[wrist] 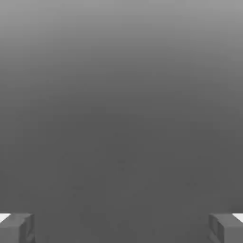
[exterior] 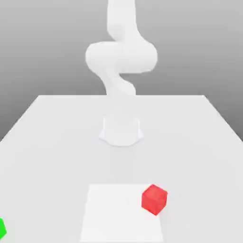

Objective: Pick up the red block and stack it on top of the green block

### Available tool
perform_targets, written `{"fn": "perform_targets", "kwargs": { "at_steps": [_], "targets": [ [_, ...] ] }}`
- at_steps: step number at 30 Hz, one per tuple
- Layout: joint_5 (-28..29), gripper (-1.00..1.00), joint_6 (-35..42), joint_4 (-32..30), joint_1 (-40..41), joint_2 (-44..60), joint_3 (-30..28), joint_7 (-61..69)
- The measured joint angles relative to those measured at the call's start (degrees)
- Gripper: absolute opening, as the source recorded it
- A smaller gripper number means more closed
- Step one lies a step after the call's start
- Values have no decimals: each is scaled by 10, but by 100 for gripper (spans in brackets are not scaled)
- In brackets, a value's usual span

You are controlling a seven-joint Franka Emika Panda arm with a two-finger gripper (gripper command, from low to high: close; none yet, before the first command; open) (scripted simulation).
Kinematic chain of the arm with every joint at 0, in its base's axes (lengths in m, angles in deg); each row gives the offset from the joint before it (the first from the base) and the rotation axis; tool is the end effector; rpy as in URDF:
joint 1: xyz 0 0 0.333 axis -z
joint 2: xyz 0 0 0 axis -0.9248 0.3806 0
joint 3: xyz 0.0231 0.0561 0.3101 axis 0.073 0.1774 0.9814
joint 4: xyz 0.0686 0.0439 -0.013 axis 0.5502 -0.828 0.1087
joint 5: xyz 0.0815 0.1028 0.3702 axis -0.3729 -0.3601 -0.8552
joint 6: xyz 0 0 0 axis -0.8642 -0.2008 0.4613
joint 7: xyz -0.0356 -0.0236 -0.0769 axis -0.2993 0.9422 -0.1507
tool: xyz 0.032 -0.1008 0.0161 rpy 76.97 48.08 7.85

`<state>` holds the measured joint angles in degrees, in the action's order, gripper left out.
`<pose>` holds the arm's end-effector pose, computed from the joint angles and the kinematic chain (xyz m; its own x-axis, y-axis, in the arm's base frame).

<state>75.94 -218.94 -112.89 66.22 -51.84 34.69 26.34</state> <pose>0.3809 0.0107 0.6613 0.5736 -0.6528 0.4949 -0.4904 -0.7575 -0.4309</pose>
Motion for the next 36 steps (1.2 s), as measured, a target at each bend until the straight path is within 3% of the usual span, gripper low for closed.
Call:
{"fn": "perform_targets", "kwargs": {
  "at_steps": [11,19,26,27,33,36],
  "targets": [
    [26,0,-130,-119,-65,235,-6,161],
    [1,0,-224,-204,-105,400,3,305],
    [-2,0,-339,-204,-108,545,5,332],
    [-2,-100,-350,-202,-108,558,4,332],
    [0,-100,-355,-201,-108,565,4,330],
    [-3,-100,-323,-207,-106,527,7,332]
  ]
}}
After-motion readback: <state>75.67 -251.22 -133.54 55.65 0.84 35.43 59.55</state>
